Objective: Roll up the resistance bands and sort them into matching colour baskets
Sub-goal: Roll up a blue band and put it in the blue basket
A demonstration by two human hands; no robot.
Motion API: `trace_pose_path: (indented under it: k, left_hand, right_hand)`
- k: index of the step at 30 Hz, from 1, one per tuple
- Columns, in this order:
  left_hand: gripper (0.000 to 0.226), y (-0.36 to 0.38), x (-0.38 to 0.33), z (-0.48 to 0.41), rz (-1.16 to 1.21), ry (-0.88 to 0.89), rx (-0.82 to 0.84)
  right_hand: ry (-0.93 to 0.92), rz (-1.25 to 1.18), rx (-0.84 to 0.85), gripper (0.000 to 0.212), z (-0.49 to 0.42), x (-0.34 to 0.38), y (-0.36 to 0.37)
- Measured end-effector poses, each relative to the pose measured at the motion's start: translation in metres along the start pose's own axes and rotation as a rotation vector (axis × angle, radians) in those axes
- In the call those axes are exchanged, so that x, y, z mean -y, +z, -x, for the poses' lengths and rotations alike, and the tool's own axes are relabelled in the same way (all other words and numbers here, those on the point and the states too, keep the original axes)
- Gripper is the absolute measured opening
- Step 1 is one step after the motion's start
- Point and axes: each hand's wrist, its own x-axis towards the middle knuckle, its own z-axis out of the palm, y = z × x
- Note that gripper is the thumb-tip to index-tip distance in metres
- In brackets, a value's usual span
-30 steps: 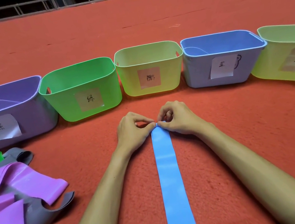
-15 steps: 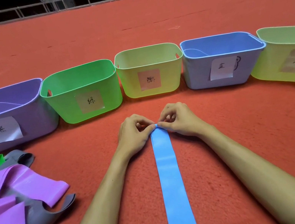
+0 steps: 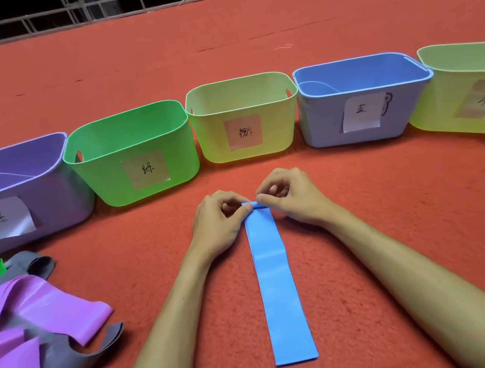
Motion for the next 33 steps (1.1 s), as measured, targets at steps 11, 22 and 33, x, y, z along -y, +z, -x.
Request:
trace_pose_path:
  k: [11, 22, 33]
  left_hand:
    - [0.016, 0.001, 0.004, -0.001, 0.110, -0.019, 0.046]
    - [0.009, -0.004, 0.004, -0.002, 0.276, 0.011, 0.107]
    - [0.012, -0.005, -0.004, 0.000, 0.379, -0.040, 0.092]
  right_hand:
    - [-0.018, -0.001, 0.066, 0.005, 0.000, 0.000, -0.003]
    - [-0.012, -0.129, 0.107, 0.011, 0.001, 0.002, -0.001]
    - [0.014, -0.335, 0.157, 0.010, 0.000, 0.005, -0.003]
